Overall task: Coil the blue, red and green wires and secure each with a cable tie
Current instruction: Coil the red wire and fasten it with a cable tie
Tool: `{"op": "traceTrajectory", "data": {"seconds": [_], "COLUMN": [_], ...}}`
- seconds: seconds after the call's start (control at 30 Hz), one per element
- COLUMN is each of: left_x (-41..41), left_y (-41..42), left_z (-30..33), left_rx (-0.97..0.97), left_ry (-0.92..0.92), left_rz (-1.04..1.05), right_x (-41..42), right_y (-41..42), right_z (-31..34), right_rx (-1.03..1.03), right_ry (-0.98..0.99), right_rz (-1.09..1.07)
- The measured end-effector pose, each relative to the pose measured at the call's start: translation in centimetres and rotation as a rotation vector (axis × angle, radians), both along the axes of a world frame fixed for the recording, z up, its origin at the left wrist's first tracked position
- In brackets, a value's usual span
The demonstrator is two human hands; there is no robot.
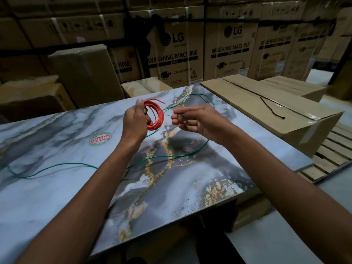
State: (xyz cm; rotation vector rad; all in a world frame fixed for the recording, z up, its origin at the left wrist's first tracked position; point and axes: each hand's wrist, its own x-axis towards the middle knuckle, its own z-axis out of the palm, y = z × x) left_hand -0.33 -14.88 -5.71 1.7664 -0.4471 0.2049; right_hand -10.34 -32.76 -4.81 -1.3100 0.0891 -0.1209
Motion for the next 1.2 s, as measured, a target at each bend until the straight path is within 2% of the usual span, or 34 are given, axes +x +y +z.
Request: {"op": "traceTrajectory", "data": {"seconds": [0.2, 0.33, 0.47, 0.6, 0.73, 0.87, 1.03, 1.2], "left_x": [0.0, -0.1, 0.0, 0.2, 0.9, 1.2, 0.3, -0.2], "left_y": [3.4, 4.7, 5.0, 5.0, 5.4, 5.3, 5.2, 5.3], "left_z": [-0.6, -1.4, -2.2, -2.6, -2.7, -3.0, -2.5, -2.5], "left_rx": [-0.04, -0.044, 0.029, 0.04, 0.0, -0.007, 0.039, 0.066], "left_ry": [0.008, 0.014, -0.05, -0.088, -0.022, -0.031, -0.136, -0.217], "left_rz": [0.078, 0.111, 0.139, 0.158, 0.181, 0.161, 0.115, 0.098], "right_x": [0.3, 0.9, 1.5, 2.2, 2.6, 3.1, 3.4, 3.3], "right_y": [3.5, 5.5, 7.1, 8.1, 9.1, 9.8, 10.1, 9.9], "right_z": [0.6, 1.2, 2.1, 2.0, 0.8, -0.4, -0.1, -0.5], "right_rx": [-0.057, -0.354, -0.359, -0.471, -0.576, -0.535, -0.334, -0.228], "right_ry": [-0.078, -0.096, -0.114, -0.028, 0.079, 0.107, 0.149, 0.153], "right_rz": [-0.003, -0.11, 0.024, 0.039, 0.018, -0.009, 0.037, 0.059]}}
